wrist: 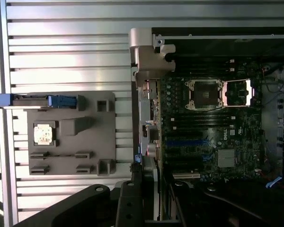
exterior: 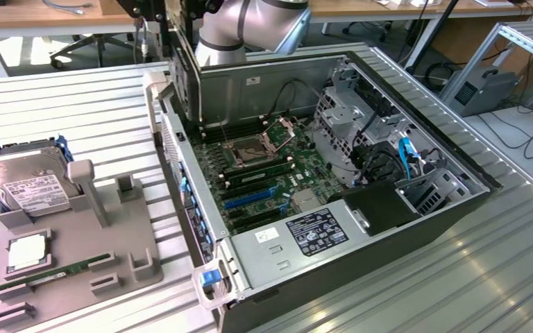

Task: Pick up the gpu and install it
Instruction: 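Pick up the gpu and move the gpu toward the slot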

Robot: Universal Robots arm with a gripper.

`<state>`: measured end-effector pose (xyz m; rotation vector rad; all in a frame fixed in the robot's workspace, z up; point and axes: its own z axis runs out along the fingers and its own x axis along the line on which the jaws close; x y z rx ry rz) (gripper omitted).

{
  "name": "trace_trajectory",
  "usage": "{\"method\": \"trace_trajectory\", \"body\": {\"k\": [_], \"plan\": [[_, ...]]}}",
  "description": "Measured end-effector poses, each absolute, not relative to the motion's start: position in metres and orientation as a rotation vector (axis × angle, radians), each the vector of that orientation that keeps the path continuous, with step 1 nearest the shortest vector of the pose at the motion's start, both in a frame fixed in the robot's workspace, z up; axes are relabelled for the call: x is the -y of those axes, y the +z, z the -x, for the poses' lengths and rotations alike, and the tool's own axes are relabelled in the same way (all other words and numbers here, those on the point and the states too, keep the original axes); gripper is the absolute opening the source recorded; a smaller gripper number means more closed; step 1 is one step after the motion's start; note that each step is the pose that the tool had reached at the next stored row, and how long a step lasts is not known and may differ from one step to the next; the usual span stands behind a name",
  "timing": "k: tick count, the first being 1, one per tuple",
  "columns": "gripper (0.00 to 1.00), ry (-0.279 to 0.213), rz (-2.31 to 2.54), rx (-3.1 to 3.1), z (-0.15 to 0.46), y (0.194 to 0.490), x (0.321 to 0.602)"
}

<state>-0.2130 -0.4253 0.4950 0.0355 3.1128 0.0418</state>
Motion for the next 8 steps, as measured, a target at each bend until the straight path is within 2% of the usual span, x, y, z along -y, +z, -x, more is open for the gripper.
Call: {"method": "trace_trajectory", "body": {"k": [8], "plan": [[0.27,0.042,-0.036,-3.113,0.193,0.483,0.433]]}}
